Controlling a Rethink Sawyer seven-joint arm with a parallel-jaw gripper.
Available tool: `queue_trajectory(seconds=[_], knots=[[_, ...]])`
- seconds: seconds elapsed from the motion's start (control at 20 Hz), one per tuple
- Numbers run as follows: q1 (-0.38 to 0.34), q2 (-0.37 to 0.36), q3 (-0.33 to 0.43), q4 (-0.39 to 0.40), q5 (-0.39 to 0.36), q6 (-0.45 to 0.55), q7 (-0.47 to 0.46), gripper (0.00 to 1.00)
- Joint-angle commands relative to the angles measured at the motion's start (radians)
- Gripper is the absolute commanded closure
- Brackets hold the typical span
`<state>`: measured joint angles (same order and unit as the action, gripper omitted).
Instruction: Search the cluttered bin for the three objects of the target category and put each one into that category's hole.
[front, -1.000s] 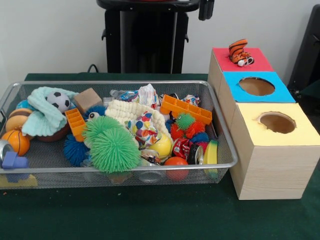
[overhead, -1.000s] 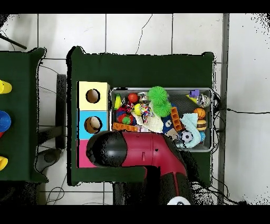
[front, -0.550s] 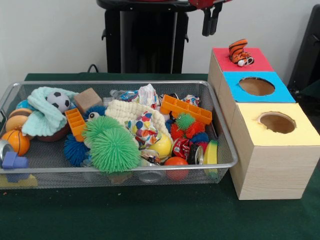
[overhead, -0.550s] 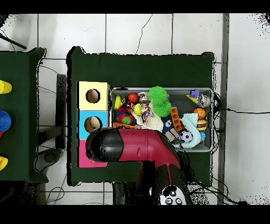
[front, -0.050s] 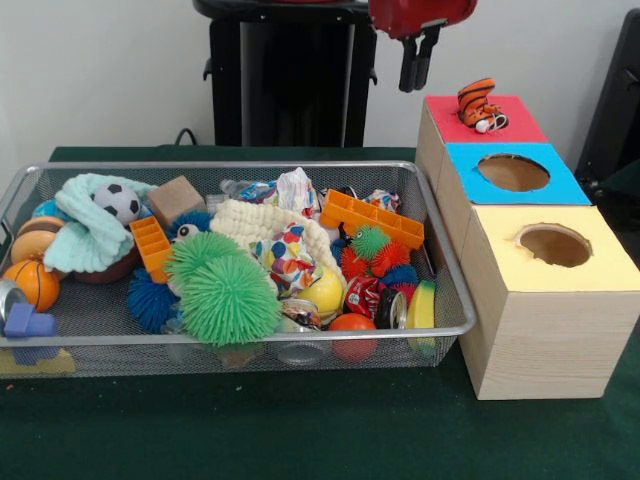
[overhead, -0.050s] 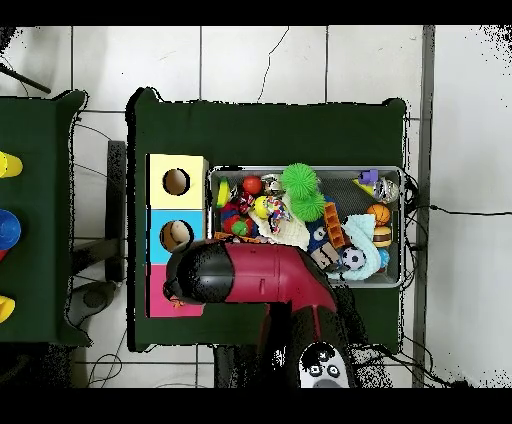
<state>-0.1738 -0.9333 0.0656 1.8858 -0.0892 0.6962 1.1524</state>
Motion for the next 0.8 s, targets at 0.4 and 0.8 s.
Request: queue_trajectory(seconds=[0.4,0.8], knots=[[0.054,0.023,-0.058,-0.042,0.009,0.000,0.277,1.00],[0.118,0.013,-0.087,-0.050,0.043,0.023,0.309,1.00]])
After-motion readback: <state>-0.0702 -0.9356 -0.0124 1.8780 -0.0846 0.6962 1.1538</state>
